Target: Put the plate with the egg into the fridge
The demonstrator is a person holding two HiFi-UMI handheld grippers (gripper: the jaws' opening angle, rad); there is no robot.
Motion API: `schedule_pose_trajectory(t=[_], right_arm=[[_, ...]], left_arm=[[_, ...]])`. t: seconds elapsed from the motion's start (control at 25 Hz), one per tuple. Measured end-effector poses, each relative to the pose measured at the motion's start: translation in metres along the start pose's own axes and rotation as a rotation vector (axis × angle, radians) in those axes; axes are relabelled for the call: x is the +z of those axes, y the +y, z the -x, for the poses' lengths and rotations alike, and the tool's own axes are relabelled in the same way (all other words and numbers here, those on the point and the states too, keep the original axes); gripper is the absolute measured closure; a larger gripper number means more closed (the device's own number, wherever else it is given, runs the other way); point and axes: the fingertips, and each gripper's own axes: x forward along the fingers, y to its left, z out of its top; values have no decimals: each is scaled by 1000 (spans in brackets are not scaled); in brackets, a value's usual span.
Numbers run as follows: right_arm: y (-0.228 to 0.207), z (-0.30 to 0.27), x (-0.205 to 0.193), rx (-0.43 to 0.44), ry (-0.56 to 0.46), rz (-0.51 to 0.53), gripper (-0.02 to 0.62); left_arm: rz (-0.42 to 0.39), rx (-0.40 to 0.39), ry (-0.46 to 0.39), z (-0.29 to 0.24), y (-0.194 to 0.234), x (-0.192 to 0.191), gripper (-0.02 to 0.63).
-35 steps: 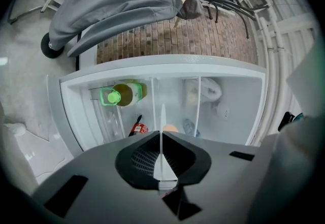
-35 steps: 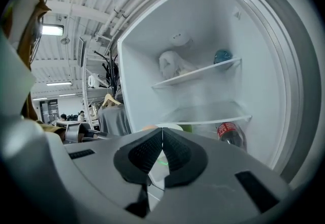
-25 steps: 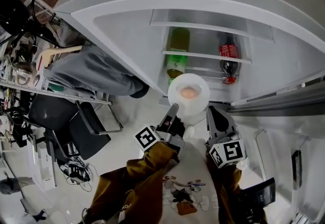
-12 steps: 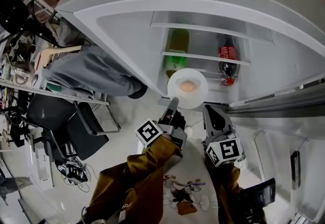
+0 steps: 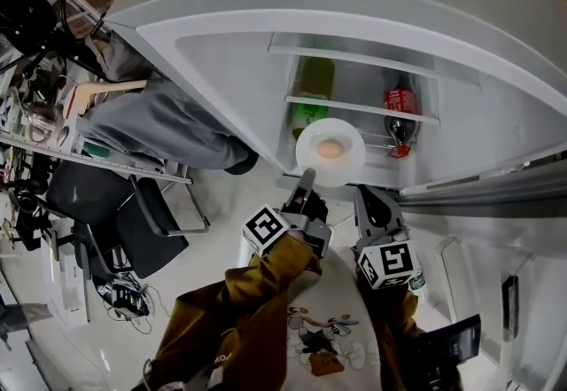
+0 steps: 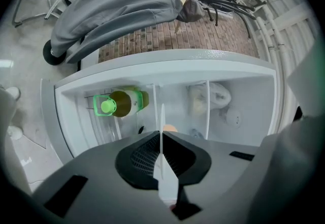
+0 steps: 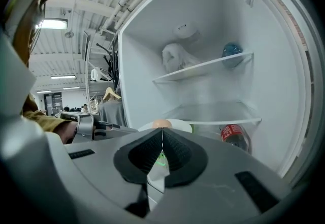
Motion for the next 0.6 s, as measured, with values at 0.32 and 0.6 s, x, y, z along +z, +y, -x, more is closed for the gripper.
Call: schedule_pose_trajectory(t=[0.32, 0.6], right_arm=[[2, -4, 2, 21, -4, -2, 591], [1, -6, 2, 28, 0, 2, 591]], left_arm=[[7, -16, -54, -10, -1, 8, 586], [-12, -10, -96, -15, 1, 18, 586]])
